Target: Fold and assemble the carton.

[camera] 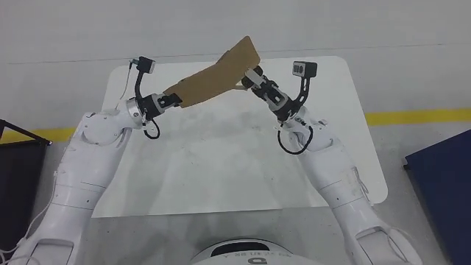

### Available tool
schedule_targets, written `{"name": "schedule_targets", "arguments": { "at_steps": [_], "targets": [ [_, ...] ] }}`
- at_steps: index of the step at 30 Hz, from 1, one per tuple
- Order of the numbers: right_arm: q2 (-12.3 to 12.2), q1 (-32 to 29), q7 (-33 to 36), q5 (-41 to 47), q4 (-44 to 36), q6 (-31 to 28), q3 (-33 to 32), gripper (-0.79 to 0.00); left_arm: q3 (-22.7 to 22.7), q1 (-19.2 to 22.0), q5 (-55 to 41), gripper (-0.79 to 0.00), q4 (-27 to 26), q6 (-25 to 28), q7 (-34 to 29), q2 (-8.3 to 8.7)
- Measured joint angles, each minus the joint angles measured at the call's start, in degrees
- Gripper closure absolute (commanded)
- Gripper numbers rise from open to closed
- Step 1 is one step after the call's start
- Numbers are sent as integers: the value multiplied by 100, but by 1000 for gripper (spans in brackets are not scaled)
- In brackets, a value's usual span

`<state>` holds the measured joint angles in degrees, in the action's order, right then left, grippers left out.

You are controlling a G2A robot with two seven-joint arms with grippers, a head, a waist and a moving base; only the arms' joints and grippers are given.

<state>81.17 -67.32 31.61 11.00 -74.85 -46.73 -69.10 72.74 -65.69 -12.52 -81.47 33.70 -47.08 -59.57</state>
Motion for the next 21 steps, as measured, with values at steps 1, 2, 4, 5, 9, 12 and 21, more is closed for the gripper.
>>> {"name": "schedule_targets", "arguments": {
  "at_steps": [1, 2, 4, 5, 9, 12, 21],
  "targets": [
    [-9, 14, 33, -28, 4, 32, -6, 0, 34, -25, -3, -785, -15, 26, 31, 5],
    [-15, 19, 40, -47, 5, 42, -12, 0, 55, -47, -7, -785, -28, 40, 47, 9],
    [-25, 17, 10, -53, 6, 39, -24, 0, 91, -97, -11, -785, -60, 65, 57, 17],
    [-28, 13, -10, -44, 5, 29, -28, 0, 101, -118, -11, -785, -71, 71, 59, 20],
    [-34, 11, -138, -205, -40, 57, -3, 0, 120, -191, -29, -785, -99, 69, 144, 22],
    [-21, 23, -176, -246, -73, 110, 114, -37, 112, -213, -69, -785, -120, 75, 157, 19],
    [6, 194, 18, -114, 28, 136, 444, -283, 118, -203, -185, -785, -76, 28, 205, 11]
  ]
}}
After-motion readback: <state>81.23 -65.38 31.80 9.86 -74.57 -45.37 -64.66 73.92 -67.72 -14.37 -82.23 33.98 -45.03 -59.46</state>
